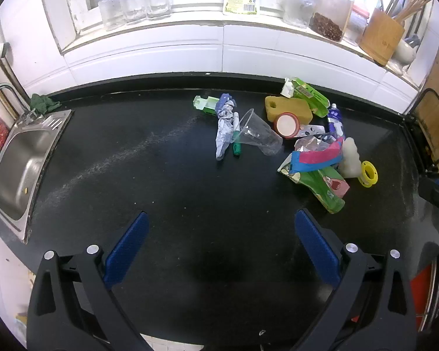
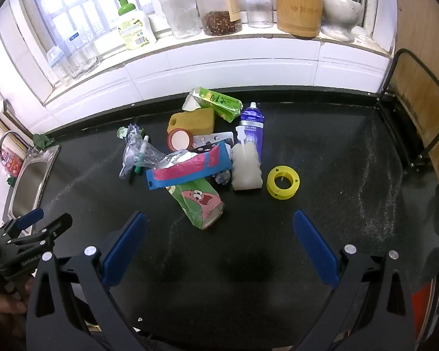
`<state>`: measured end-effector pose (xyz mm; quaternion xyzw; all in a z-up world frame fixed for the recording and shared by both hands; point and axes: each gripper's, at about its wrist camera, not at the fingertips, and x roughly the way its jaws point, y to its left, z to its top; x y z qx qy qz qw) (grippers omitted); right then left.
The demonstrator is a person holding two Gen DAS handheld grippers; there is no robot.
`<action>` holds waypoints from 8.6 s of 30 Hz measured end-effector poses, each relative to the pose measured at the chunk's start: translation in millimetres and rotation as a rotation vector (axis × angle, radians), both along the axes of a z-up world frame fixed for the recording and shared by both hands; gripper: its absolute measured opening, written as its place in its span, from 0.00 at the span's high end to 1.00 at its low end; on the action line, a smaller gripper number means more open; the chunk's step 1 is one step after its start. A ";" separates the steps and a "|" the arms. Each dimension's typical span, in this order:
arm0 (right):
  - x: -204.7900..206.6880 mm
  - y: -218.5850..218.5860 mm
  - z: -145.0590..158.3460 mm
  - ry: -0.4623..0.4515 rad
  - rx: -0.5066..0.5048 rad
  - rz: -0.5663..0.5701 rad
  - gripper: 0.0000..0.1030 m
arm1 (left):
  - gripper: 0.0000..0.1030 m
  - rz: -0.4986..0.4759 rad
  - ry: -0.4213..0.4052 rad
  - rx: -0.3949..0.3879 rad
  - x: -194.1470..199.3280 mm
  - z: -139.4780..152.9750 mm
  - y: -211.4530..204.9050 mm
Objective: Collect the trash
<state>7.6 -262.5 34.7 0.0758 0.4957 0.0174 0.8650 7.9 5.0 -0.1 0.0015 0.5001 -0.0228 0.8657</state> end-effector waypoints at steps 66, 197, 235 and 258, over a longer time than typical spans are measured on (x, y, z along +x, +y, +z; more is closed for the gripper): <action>42.3 -14.9 -41.8 0.052 -0.023 -0.021 0.05 | 0.06 -0.030 -0.047 0.035 65.6 -43.4 13.7; -34.5 371.5 -42.6 0.068 0.030 0.821 0.12 | 0.10 0.483 0.043 -0.052 -192.8 -91.1 276.5; 75.4 -121.1 -61.3 0.034 -0.018 -0.084 0.12 | 0.10 0.181 0.121 -0.202 111.6 -79.1 -48.5; 173.4 -162.3 -168.8 0.196 -0.148 -0.014 0.47 | 0.51 0.315 0.214 -0.135 172.3 -131.7 -58.9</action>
